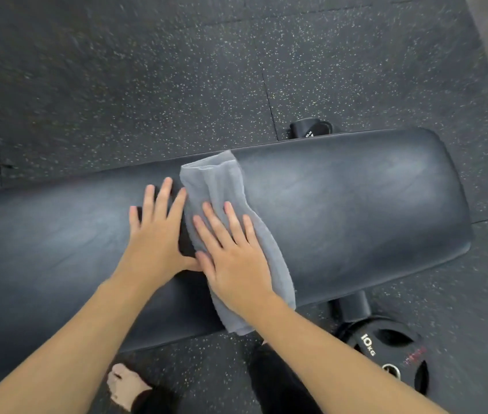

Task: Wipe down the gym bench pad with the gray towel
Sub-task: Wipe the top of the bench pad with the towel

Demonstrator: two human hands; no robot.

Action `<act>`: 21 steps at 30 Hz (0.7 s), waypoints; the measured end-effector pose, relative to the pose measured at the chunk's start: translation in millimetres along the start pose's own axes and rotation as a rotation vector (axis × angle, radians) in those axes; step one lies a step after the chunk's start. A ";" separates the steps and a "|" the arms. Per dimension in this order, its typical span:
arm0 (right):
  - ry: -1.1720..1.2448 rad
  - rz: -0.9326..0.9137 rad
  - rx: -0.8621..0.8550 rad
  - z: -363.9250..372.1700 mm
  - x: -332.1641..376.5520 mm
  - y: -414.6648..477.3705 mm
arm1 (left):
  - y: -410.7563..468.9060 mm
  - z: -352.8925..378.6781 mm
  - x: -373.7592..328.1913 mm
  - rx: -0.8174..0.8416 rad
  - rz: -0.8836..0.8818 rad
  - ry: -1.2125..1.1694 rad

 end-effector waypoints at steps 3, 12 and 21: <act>-0.029 -0.105 0.031 -1.4 -1.3 1.9 | -12.8 0.2 55.7 0.031 -0.042 0.031; -0.071 0.409 -0.113 -3.5 -25.9 -65.0 | -32.0 -2.2 109.5 0.005 0.074 0.047; 0.017 0.048 -0.020 78.7 259.2 45.5 | -56.9 -9.0 249.3 -0.068 -0.061 0.098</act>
Point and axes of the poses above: each hand's wrist, its own y-axis towards the middle knuckle, its own z-axis out of the palm, x = y × z, the point moved 9 cm from there along y, towards the middle knuckle, and after that the axes turned 11 degrees about -z, right-handed, at the moved point
